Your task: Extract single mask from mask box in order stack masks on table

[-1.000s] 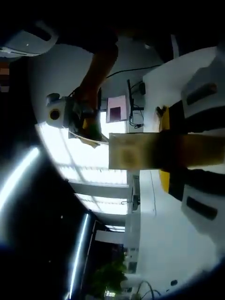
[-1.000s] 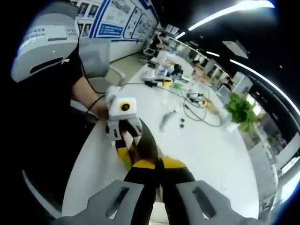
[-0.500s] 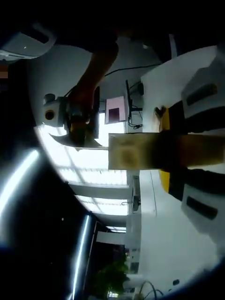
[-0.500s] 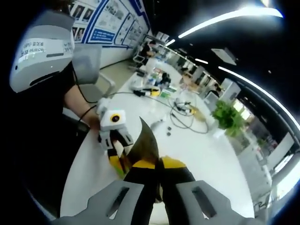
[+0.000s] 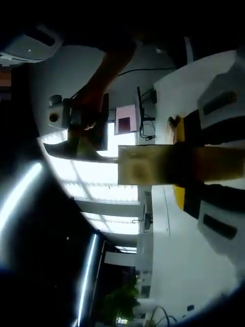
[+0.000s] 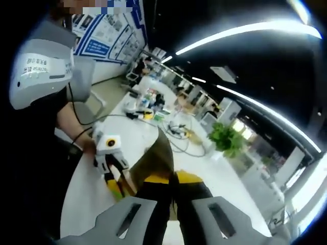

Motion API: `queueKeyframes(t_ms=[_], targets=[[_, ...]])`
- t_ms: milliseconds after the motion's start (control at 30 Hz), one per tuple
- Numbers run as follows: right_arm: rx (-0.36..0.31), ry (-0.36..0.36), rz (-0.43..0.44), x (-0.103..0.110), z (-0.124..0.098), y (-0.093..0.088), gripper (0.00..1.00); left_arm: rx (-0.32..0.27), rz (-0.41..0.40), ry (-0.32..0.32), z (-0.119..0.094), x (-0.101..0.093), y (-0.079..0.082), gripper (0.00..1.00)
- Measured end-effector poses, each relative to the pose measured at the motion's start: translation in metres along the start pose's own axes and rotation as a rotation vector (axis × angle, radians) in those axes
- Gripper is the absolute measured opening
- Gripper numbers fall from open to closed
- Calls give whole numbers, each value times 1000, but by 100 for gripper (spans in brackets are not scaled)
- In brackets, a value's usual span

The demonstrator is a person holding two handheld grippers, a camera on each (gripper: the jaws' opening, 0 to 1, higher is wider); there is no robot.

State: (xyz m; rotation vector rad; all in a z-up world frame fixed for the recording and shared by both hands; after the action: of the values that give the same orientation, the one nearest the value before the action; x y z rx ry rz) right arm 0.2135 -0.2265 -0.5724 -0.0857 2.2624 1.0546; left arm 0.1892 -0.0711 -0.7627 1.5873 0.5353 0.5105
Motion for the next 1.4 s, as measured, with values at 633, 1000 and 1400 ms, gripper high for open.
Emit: queueKeyframes(t_ms=[633, 1000, 1400], targets=[[-72, -177, 81, -12, -47, -3, 0, 3, -3, 1, 0, 0, -1, 30], [-71, -258, 120, -18, -65, -12, 0, 4, -7, -2, 0, 0, -1, 30], [44, -384, 149, -25, -83, -40, 0, 6, -8, -4, 0, 0, -1, 30]])
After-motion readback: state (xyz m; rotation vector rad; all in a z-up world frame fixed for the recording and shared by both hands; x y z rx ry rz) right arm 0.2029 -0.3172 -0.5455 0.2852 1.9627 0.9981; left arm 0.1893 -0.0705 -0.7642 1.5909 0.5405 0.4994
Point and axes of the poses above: the point that each gripper's makers call its tool centre point, and the gripper's own axes: z roughly forward along the fingers, x roughly to its left, y roughly out of its top, the point moved 7 cm from there along -z, roughly backward along the fingers, and after that the axes turned 14 degrees about x, right-handed, at the moved point
